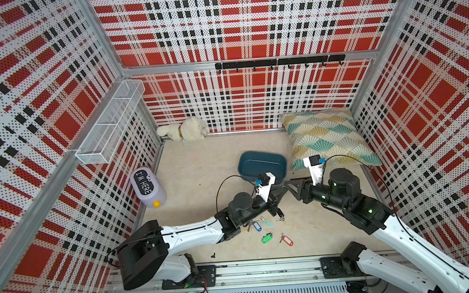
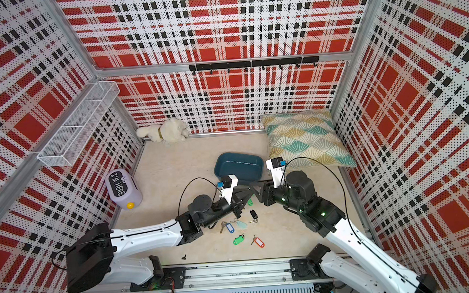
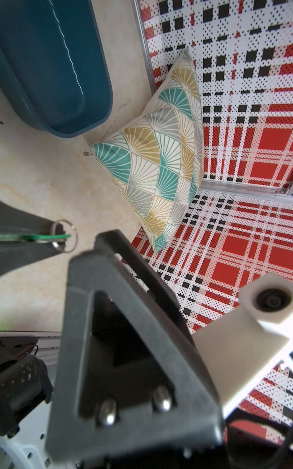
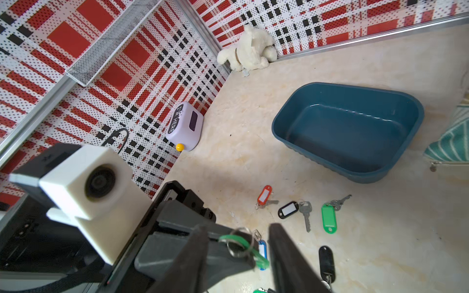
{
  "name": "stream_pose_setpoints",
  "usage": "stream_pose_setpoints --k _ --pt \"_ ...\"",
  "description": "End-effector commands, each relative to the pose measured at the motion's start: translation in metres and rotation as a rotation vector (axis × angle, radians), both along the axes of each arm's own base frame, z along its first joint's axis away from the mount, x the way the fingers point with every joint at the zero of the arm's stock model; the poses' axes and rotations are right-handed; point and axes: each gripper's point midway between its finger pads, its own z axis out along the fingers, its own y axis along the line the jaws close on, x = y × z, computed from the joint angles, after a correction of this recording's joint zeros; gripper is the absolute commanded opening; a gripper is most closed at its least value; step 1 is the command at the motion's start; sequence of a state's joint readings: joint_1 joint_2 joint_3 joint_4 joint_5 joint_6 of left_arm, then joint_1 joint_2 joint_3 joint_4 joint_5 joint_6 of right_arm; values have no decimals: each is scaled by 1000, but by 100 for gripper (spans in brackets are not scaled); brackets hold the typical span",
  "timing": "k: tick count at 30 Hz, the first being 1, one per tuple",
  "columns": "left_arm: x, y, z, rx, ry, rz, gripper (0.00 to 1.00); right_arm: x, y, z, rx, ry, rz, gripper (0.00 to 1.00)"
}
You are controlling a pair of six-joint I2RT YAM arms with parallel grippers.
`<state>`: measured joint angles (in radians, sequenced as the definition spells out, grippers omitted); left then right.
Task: Take the keys out of the storage box
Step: Place the key at the center of the board.
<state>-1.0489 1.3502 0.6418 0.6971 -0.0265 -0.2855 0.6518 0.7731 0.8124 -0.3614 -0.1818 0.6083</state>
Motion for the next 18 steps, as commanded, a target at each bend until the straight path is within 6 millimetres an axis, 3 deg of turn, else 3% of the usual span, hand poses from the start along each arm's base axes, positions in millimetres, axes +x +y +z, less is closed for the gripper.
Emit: stream_pose_setpoints --k 1,4,6,9,14,18 --pt "4 22 -13 -4 142 115 0 2 -32 6 -37 -53 -147 97" --pt "-12 42 -52 53 291 197 0 2 -63 10 -64 -102 -283 100" --pt "-34 55 -83 120 368 252 0 2 -88 9 -88 -129 -397 100" --pt "-71 64 -122 189 468 281 0 3 -111 5 -115 -153 -501 100" --pt "-114 76 -168 229 577 312 0 6 -117 -8 -167 -151 -535 100" --pt "-121 94 -195 259 639 399 0 11 -114 -20 -203 -123 -529 100"
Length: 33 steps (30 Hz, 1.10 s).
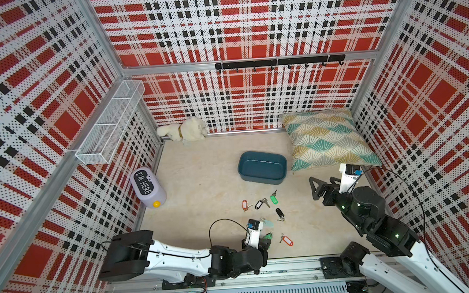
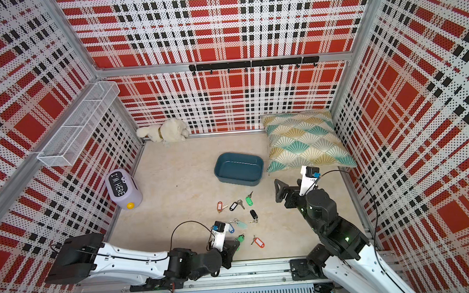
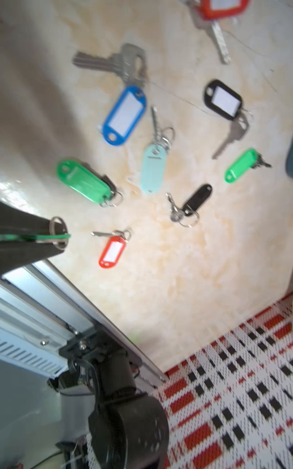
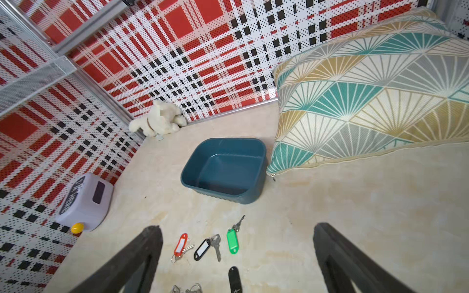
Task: Take the keys out of the storage box
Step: Place the key at the center of the board.
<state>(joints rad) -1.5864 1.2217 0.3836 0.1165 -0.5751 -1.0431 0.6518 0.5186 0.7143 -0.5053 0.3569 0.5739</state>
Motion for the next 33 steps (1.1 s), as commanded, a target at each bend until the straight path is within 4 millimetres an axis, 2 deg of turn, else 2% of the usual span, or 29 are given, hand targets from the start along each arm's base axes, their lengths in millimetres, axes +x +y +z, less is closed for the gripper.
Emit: stream_pose_setpoints --k 1,7,10,17,23,24,26,27,28,33 --pt "11 29 -21 23 51 196 0 5 -3 -10 -48 20 -30 100" --pt "22 60 -42 41 115 334 0 9 2 -16 -97 24 -4 100" --pt "26 67 -43 -15 143 353 0 10 3 -16 -104 19 -1 100" --pt "26 62 -38 -50 139 333 0 14 2 -17 -138 13 -15 100" --pt "28 50 -47 3 151 323 0 19 5 -22 -164 24 -13 100" --pt "28 49 -49 11 155 325 4 20 5 -24 -168 28 -14 100" --pt "30 48 -49 14 155 327 5 21 6 -25 -171 30 -10 100" --pt "31 47 -47 10 153 325 10 21 7 -25 -171 31 -10 100" --pt "31 46 -45 7 147 317 19 21 7 -26 -171 32 -8 100" --pt "35 46 -32 20 114 320 54 21 6 -26 -170 30 -10 100"
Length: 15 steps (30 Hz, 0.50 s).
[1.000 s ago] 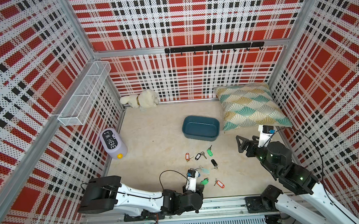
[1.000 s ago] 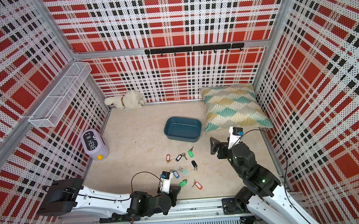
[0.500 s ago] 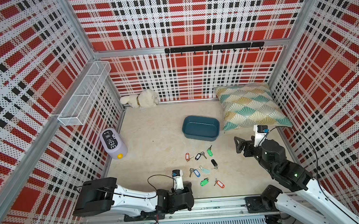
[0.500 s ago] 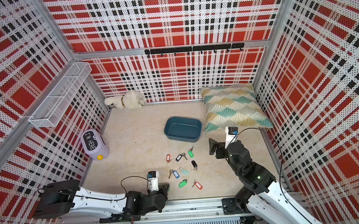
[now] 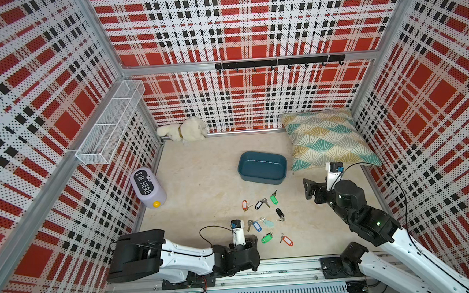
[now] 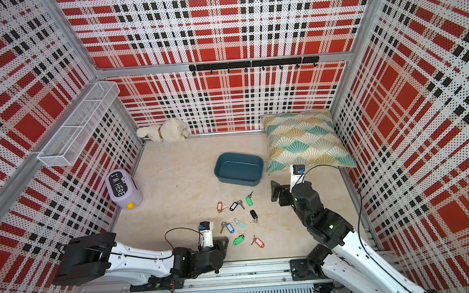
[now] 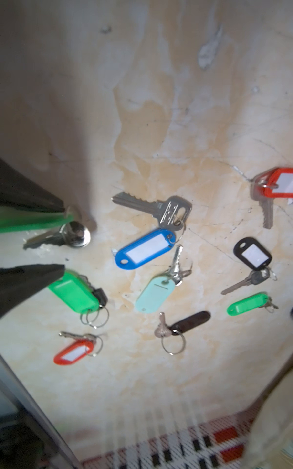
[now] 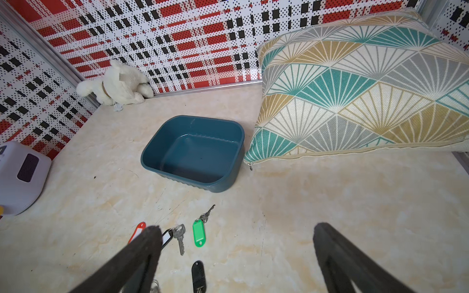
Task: Take the keys out of the storage box
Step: Place the key at the center of the board.
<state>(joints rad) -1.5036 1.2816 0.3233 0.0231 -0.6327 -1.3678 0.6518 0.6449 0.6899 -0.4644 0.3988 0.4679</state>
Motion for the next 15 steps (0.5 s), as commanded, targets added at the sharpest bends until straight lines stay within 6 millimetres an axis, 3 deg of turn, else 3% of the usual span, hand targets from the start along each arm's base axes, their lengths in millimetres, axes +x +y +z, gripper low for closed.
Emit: stream_pose_setpoints --k 1,5,10,15 --pt "5 -3 17 6 -31 5 58 1 -1 5 6 -26 -5 100" --pt "10 5 33 11 -62 24 70 0 -2 6 7 -31 -11 100" --pt "23 20 63 -9 -121 74 78 1 -5 4 4 -32 -27 100" --pt "56 52 117 12 -261 214 86 6 -25 -4 -33 -29 -151 100"
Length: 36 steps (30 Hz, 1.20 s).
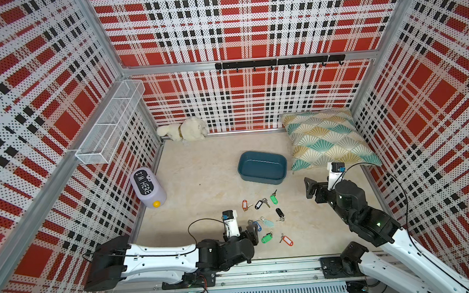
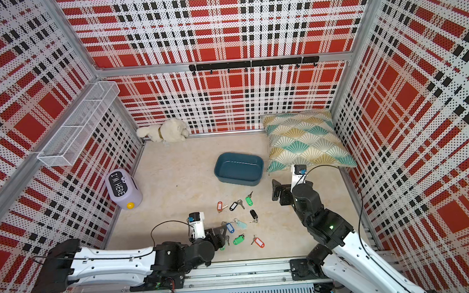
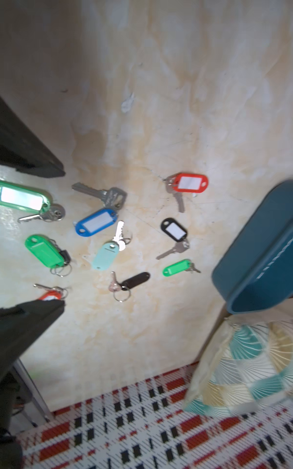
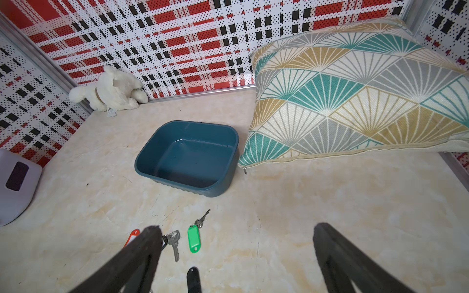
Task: Take the keys out of the storage box
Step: Place the key at the center of the board, then reset both arms
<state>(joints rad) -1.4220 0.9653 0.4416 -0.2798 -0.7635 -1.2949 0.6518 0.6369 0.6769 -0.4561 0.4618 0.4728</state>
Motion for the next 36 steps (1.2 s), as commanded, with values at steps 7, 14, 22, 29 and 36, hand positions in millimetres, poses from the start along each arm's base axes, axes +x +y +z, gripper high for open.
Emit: stream_pose_setpoints --k 7,14,22,29,36 --pt "72 123 94 248 -369 521 99 13 -49 -37 -206 18 -301 100" --pt "81 202 88 498 -485 854 99 26 -72 -50 -333 -38 -474 100" --pt "129 240 73 477 -451 734 99 37 -112 -74 -270 -51 -553 100" --pt "156 259 59 608 -426 700 99 39 -120 -78 -315 -192 -480 100" --pt "164 256 50 592 -564 564 99 66 -134 -106 -253 -132 -452 100"
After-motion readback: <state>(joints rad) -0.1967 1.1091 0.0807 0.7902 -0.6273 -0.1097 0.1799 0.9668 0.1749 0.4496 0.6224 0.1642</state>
